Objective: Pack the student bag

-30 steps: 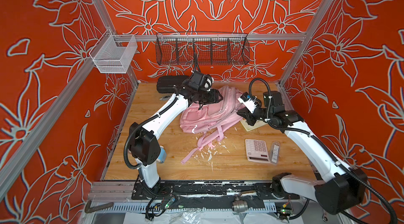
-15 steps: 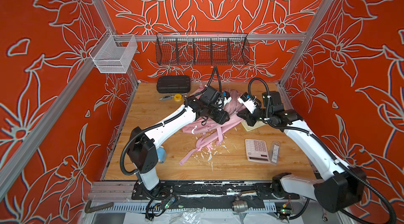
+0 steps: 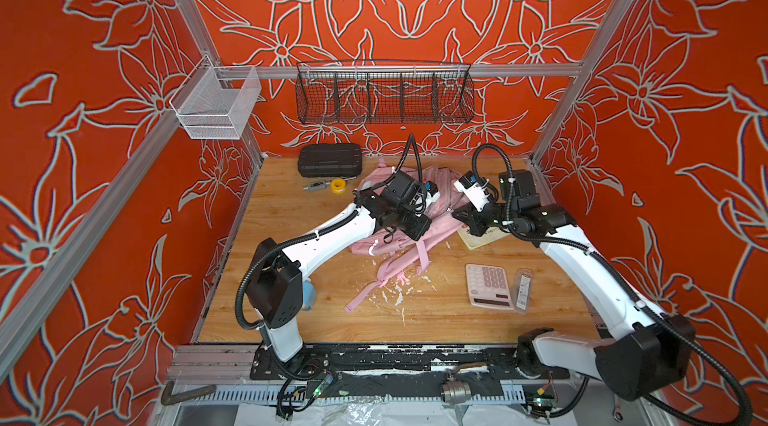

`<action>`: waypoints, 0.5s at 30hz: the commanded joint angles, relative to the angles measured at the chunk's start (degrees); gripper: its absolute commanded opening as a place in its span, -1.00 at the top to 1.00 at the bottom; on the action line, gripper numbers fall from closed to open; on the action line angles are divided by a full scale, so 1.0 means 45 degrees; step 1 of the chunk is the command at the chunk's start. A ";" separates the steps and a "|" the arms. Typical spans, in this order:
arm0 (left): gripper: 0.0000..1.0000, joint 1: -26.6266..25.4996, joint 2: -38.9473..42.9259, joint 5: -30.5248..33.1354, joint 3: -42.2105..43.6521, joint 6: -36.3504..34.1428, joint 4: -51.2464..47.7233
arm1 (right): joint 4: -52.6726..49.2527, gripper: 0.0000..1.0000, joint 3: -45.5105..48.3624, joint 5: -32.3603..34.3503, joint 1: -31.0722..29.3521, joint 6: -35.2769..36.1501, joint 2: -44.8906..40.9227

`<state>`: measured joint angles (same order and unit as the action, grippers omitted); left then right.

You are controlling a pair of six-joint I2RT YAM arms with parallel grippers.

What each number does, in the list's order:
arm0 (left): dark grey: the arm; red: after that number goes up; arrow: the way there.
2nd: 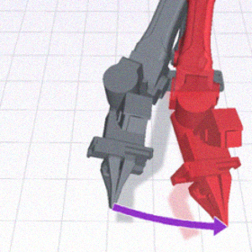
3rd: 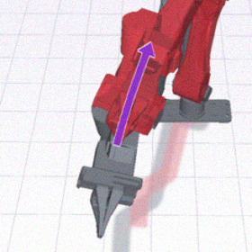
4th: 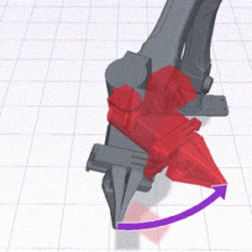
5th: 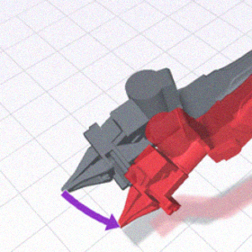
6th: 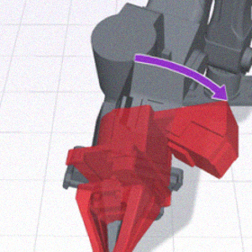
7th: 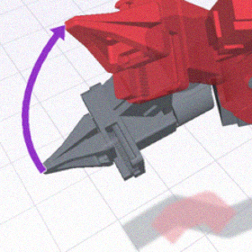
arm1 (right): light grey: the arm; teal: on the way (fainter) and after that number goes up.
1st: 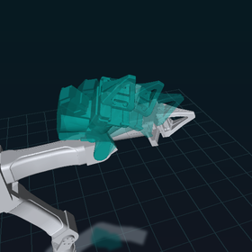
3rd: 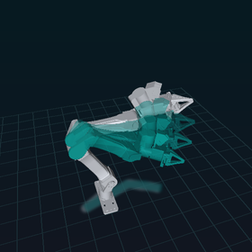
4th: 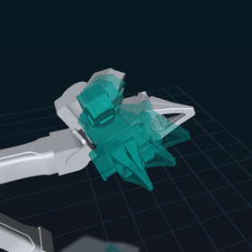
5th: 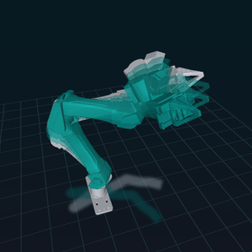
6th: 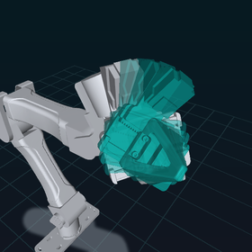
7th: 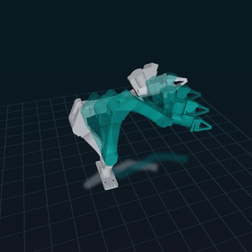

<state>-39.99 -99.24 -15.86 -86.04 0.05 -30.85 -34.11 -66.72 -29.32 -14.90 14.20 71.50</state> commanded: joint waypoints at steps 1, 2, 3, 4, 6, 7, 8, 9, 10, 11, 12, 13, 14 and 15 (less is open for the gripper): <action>1.00 0.0036 0.0639 -0.0044 0.0683 0.0306 0.0055 | 0.0599 1.00 -0.0913 0.0493 0.0522 -0.0606 0.0054; 1.00 0.0038 0.0695 -0.0053 0.0781 0.0420 0.0154 | 0.0606 1.00 -0.0945 0.0521 0.0558 -0.0653 0.0110; 1.00 0.0038 0.0702 -0.0117 0.0818 0.0526 0.0247 | 0.0588 1.00 -0.0992 0.0538 0.0577 -0.0670 0.0210; 1.00 0.0017 0.0667 -0.0166 0.0820 0.0581 0.0283 | 0.0573 1.00 -0.1023 0.0552 0.0580 -0.0711 0.0278; 1.00 -0.0001 0.0633 -0.0267 0.0805 0.0753 0.0385 | 0.0381 1.00 -0.1170 0.0575 0.0603 -0.0608 0.0475; 1.00 -0.0018 0.0558 -0.0378 0.0683 0.0848 0.0344 | 0.0281 1.00 -0.1242 0.0253 0.0606 -0.0383 0.0514; 1.00 -0.0030 0.0450 -0.0435 0.0469 0.0964 0.0254 | 0.0316 1.00 -0.1210 -0.0288 0.0606 -0.0190 0.0483; 0.84 -0.0040 0.0320 -0.0540 0.0122 0.1082 0.0032 | 0.0516 1.00 -0.1045 -0.0857 0.0614 -0.0080 0.0393; 0.33 -0.0040 0.0206 -0.0662 -0.0224 0.1243 -0.0192 | 0.0753 1.00 -0.0850 -0.1137 0.0595 -0.0089 0.0237; 0.14 -0.0049 0.0152 -0.0568 -0.0537 0.1496 -0.0351 | 0.0906 1.00 -0.0703 -0.1197 0.0578 -0.0078 0.0115; 0.03 -0.0008 0.0121 -0.0386 -0.0899 0.1742 -0.0587 | 0.0980 1.00 -0.0574 -0.1186 0.0587 -0.0016 -0.0023; -0.02 0.0061 0.0157 -0.0419 -0.1126 0.1921 -0.0715 | 0.0985 1.00 -0.0481 -0.1149 0.0599 0.0066 -0.0116; -0.06 0.0136 0.0205 -0.0443 -0.1267 0.2173 -0.0727 | 0.0996 1.00 -0.0431 -0.1141 0.0595 0.0121 -0.0183; -0.10 0.0287 0.0264 -0.0452 -0.1409 0.2568 -0.0722 | 0.0912 1.00 -0.0390 -0.1194 0.0583 0.0286 -0.0233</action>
<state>-39.68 -98.56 -17.19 -89.86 7.62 -32.08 -34.13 -68.36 -31.27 -12.49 13.37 73.36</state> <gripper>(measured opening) 0.541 0.082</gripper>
